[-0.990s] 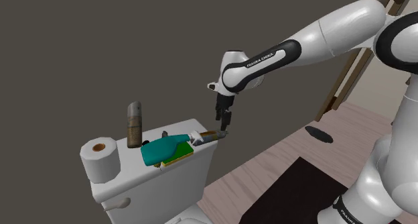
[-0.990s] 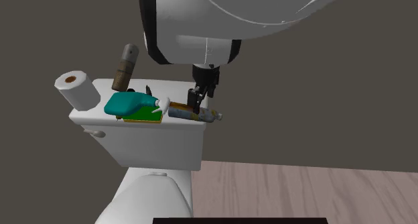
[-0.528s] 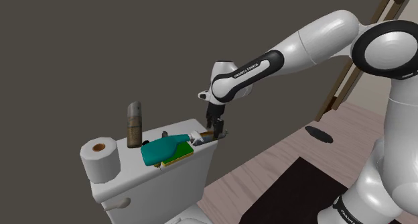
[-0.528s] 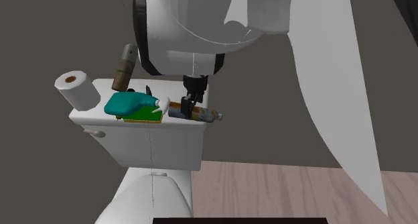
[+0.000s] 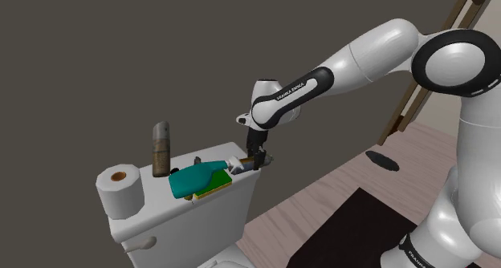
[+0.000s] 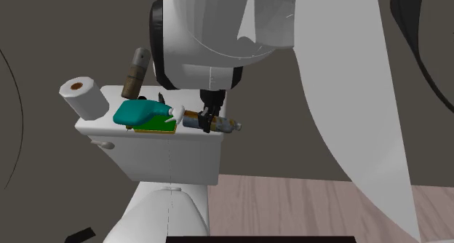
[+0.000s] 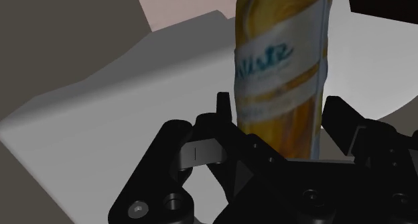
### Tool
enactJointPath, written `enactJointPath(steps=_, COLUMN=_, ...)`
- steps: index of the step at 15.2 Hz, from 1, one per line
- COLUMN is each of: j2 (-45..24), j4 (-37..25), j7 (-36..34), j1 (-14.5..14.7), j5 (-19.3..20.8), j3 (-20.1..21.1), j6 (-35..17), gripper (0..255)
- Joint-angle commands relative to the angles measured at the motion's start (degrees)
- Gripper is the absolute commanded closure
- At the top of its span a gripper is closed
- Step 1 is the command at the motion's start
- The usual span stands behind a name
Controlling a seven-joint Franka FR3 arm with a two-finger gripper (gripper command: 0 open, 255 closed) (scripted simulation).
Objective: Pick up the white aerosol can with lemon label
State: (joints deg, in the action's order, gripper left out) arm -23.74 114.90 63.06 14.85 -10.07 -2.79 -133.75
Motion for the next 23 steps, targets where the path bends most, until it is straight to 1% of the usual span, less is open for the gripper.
enactJointPath(steps=1, j2=-0.14, j4=0.00, j7=0.01, j1=-0.02, j5=-0.02, j3=0.00, j6=-0.11, gripper=255)
enactJointPath(steps=7, j2=-0.02, j4=-0.05, j7=-0.05, j1=0.01, j5=0.01, j3=-0.01, j6=0.05, gripper=255)
enactJointPath(steps=23, j2=7.40, j4=-2.19, j7=-1.79, j1=0.29, j5=1.53, j3=-0.61, j6=9.52, gripper=255)
